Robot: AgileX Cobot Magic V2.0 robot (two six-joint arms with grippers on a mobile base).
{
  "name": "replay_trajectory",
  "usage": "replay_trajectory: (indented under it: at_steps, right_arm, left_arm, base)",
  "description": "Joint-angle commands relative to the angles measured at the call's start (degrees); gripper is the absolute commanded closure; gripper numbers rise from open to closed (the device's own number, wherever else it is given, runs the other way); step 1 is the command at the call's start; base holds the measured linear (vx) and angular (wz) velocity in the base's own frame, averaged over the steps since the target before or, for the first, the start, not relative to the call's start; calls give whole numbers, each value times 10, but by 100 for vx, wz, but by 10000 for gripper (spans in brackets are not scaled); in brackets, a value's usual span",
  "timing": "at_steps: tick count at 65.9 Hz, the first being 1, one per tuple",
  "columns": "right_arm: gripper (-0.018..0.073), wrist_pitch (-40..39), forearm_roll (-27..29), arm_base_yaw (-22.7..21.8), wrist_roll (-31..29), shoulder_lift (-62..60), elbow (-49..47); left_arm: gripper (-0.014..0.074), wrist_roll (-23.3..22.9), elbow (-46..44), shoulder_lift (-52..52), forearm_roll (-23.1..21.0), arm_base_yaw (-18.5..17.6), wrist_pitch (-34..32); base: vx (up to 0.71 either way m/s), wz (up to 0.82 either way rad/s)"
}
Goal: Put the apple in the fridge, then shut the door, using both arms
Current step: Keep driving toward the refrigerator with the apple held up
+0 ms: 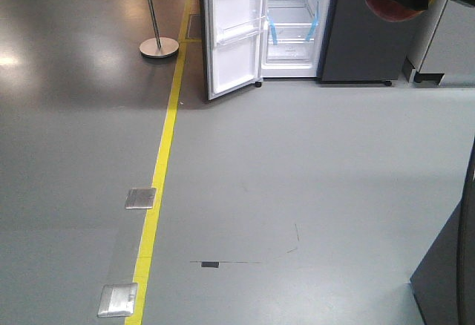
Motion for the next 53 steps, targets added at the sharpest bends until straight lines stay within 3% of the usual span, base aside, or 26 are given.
replay_trajectory:
  at_steps: [1, 53]
  right_arm:
    - [438, -35, 22, -2, -3, -17, -18]
    - [438, -35, 22, -2, -3, -17, -18]
  left_arm:
    - [603, 0, -12, -3, -3, -3, -42]
    - [603, 0, -12, -3, -3, -3, -42]
  base:
    - [11, 0]
    - [11, 2]
